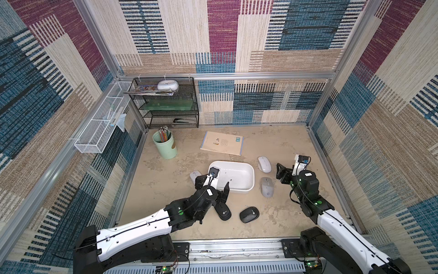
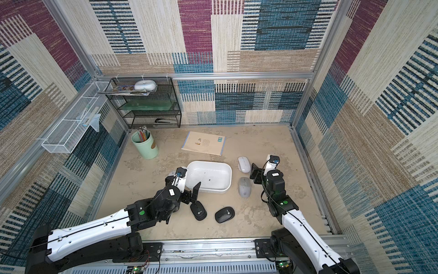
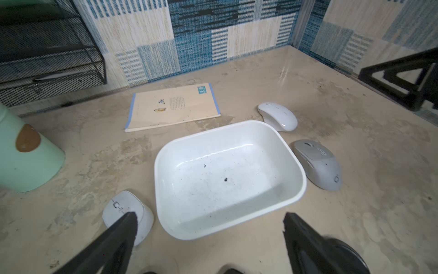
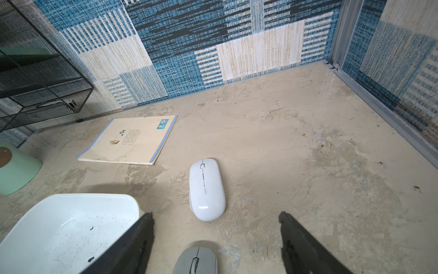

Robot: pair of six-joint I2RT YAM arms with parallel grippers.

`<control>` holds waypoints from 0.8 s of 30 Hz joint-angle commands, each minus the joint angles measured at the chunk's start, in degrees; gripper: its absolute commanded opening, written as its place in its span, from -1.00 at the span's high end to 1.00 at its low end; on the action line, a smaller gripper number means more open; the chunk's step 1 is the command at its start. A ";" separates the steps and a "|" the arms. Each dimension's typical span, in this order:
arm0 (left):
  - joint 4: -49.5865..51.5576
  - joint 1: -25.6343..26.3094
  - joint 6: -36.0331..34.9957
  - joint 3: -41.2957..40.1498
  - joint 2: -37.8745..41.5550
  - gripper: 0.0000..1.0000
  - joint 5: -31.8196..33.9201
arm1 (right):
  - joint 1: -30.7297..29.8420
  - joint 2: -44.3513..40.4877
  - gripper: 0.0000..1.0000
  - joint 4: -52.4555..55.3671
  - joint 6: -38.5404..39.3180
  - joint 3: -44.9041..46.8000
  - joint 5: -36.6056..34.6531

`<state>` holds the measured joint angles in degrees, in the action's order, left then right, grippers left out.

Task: Take out the mouse from the storage box
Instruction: Reset both arms

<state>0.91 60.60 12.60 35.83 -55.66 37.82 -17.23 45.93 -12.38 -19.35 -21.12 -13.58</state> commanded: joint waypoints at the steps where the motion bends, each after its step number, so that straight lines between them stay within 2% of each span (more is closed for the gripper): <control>1: -14.67 -3.32 -7.49 -3.01 -0.15 -1.00 8.14 | -0.04 -0.71 -0.99 -2.60 0.78 1.05 -0.51; 3: -13.11 -10.18 -2.86 -1.45 -2.56 -1.00 6.35 | -0.04 -1.02 -0.98 -5.04 1.32 1.82 0.66; 5: -9.28 -16.77 1.33 2.18 -6.56 -1.00 0.63 | 0.01 -1.43 -0.98 -6.48 1.79 2.59 1.70; 6: -8.59 -18.74 0.21 3.91 -8.43 -0.99 -0.92 | -0.06 -1.71 -0.98 -7.27 2.16 3.13 1.92; 7: -10.19 -19.59 -1.76 4.43 -9.71 -1.00 0.67 | -0.06 -1.93 -0.99 -7.90 2.41 3.57 1.97; 9: -14.96 -21.43 -4.73 3.50 -10.58 -1.00 8.15 | -0.07 -2.54 -0.99 -8.87 3.05 4.53 1.90; 11: -23.28 -24.46 -8.20 -0.65 -9.57 -1.00 10.53 | -0.03 -3.07 -0.98 -9.77 3.74 5.23 1.88; 14: -34.26 -30.44 -10.69 -7.99 -8.60 -1.00 9.80 | -0.06 -3.54 -0.98 -10.98 4.29 6.13 1.35; 17: -37.69 -35.60 -9.87 -11.82 -9.66 -1.00 10.69 | -0.05 -3.64 -0.98 -11.30 4.79 6.36 1.07; 21: -42.70 -41.17 -12.03 -14.29 -14.16 -1.00 8.26 | 0.01 -3.47 -0.98 -11.94 6.52 6.88 1.44; 24: -45.16 -44.78 -13.97 -14.87 -16.27 -0.99 3.78 | -0.02 -3.57 -0.98 -12.04 7.44 7.06 1.12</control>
<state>-37.17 17.69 1.30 21.17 -70.81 45.19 -17.19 42.41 -22.24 -13.63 -14.22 -11.97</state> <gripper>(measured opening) 0.997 0.992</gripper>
